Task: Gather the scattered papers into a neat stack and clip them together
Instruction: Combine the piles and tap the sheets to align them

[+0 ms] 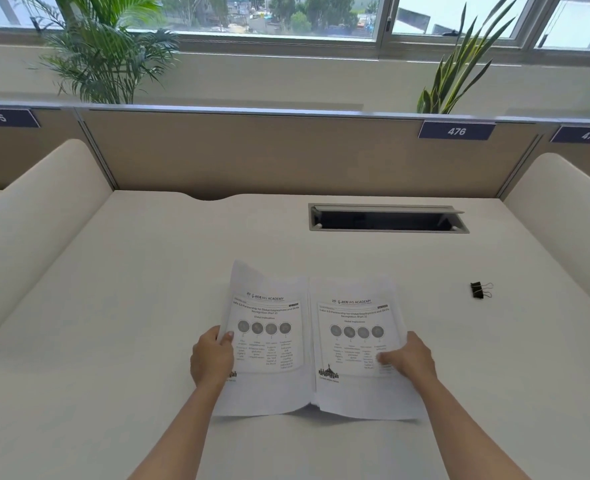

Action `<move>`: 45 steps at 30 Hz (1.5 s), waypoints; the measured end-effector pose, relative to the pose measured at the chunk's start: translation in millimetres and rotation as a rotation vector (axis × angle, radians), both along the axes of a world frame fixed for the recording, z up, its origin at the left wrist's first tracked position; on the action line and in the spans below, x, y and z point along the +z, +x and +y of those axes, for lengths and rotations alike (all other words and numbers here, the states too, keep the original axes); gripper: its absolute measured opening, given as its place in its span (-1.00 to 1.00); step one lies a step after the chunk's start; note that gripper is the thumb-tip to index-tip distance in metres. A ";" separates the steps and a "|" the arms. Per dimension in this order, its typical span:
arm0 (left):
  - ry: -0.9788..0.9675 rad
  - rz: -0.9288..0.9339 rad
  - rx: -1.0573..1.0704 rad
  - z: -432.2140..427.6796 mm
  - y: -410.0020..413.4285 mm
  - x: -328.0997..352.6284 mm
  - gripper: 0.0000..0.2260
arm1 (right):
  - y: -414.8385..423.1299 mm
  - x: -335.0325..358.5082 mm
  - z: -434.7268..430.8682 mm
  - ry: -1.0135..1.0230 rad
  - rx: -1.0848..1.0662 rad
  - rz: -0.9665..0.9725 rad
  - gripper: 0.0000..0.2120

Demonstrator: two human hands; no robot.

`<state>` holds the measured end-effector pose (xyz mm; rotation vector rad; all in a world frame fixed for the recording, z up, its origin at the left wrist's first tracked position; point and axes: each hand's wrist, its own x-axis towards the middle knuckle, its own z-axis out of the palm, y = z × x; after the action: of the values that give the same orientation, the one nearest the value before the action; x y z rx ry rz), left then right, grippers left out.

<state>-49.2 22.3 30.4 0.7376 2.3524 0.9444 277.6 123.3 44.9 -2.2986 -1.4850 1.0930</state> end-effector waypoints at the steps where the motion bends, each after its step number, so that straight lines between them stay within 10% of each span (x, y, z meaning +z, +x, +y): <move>1: -0.005 -0.001 0.002 0.1 -0.6 -0.2 -0.83 | 2.6 -1.4 0.6 0.024 -0.009 0.034 -0.52; 24: -0.042 -0.189 -0.032 6.4 4.0 -20.0 -0.63 | 14.8 39.2 14.5 0.168 -0.123 0.606 -0.81; 45: 0.052 -0.338 -0.189 19.5 29.9 -19.9 -0.78 | -89.2 -15.5 -15.9 0.151 0.248 0.341 -0.36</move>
<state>-19.2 41.7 10.5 0.7403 1.9373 0.9662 188.4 107.4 29.4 -1.7558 -1.6715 1.3067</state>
